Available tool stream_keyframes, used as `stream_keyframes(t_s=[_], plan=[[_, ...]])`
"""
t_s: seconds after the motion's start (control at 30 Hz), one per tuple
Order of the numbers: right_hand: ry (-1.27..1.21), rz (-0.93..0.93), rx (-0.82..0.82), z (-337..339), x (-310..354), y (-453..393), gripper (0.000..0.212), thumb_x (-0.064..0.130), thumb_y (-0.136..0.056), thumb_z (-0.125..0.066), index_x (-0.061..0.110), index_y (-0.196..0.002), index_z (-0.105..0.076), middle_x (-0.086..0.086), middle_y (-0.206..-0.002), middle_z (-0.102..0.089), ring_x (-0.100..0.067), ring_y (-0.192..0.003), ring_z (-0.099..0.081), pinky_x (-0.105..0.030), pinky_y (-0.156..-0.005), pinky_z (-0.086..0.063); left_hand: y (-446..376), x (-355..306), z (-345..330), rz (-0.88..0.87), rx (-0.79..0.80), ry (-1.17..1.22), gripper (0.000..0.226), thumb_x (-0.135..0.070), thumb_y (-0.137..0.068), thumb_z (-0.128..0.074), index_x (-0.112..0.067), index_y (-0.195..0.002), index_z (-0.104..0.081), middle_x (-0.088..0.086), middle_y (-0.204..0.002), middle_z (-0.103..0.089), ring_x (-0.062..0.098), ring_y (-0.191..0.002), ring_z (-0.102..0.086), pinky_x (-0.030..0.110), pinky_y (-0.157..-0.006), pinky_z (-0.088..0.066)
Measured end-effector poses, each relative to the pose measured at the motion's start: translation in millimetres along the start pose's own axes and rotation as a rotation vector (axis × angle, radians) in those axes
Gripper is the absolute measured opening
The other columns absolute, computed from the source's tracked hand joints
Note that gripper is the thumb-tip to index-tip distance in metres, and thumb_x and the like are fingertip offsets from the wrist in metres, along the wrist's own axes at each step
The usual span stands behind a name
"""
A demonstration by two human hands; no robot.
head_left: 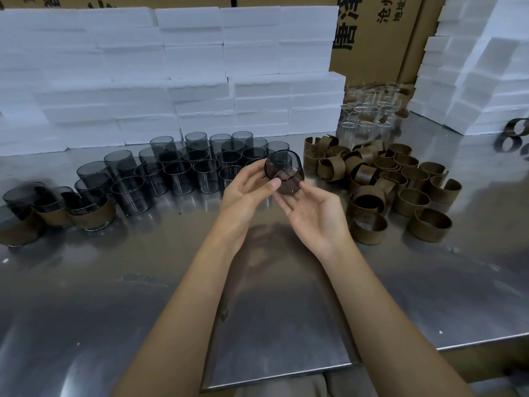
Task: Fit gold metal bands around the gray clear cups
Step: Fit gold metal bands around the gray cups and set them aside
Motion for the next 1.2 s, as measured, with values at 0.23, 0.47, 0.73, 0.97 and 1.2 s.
stream_keyframes(t_s=[0.23, 0.47, 0.73, 0.97, 1.2], plan=[[-0.007, 0.002, -0.066, 5.8, 4.2, 1.8, 0.048, 0.022, -0.102, -0.051, -0.002, -0.143, -0.051, -0.019, -0.132, -0.060, -0.032, -0.131, -0.054, -0.041, -0.113, -0.044, 5.1, -14.3, -9.7, -0.137, 0.006, -0.303, 0.055, 0.002, -0.081, -0.080, -0.017, -0.129, -0.061, 0.001, -0.132, -0.065, 0.017, -0.125, -0.060, 0.041, -0.107, -0.050], [0.083, -0.050, 0.006, -2.6, -5.8, 4.9, 0.055, 0.020, -0.096, -0.054, -0.006, -0.145, -0.048, -0.026, -0.145, -0.053, -0.035, -0.130, -0.053, -0.045, -0.122, -0.033, 9.7, -25.5, -8.5, -0.217, -0.123, -0.386, 0.060, -0.025, -0.063, -0.095, -0.025, -0.104, -0.051, 0.009, -0.112, -0.061, 0.013, -0.098, -0.059, 0.028, -0.084, -0.053], [0.118, -0.072, 0.041, -5.6, -11.0, 3.1, 0.034, 0.020, -0.103, -0.050, -0.001, -0.127, -0.062, -0.024, -0.132, -0.061, -0.035, -0.129, -0.057, -0.047, -0.118, -0.039, 14.2, -39.0, -0.5, -0.339, -0.242, -0.378, 0.017, -0.026, -0.096, -0.072, -0.024, -0.091, -0.055, -0.002, -0.092, -0.059, 0.012, -0.083, -0.056, 0.035, -0.076, -0.049], [0.047, -0.005, -0.020, 2.7, -2.1, 0.8, 0.035, 0.021, -0.093, -0.059, -0.001, -0.120, -0.067, -0.021, -0.121, -0.070, -0.032, -0.119, -0.066, -0.045, -0.105, -0.053, 11.7, -32.2, -8.6, -0.286, -0.158, -0.384, 0.021, -0.002, -0.103, -0.052, -0.010, -0.117, -0.065, -0.007, -0.107, -0.069, -0.004, -0.094, -0.063, 0.012, -0.085, -0.046], [0.052, 0.004, -0.061, 7.4, 0.9, 0.9, 0.049, 0.025, -0.101, -0.055, -0.002, -0.142, -0.054, -0.022, -0.137, -0.063, -0.033, -0.128, -0.061, -0.041, -0.103, -0.053, 8.5, -15.7, -17.0, -0.246, -0.059, -0.435, 0.056, -0.009, -0.093, -0.070, -0.028, -0.144, -0.055, -0.009, -0.138, -0.060, 0.005, -0.125, -0.058, 0.014, -0.097, -0.046]])
Point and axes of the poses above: each hand's wrist, its own y-axis away from the middle knuckle, its own z-axis out of the back of the hand, x = y × z, the point moved 9 cm from there along -y, towards the middle knuckle
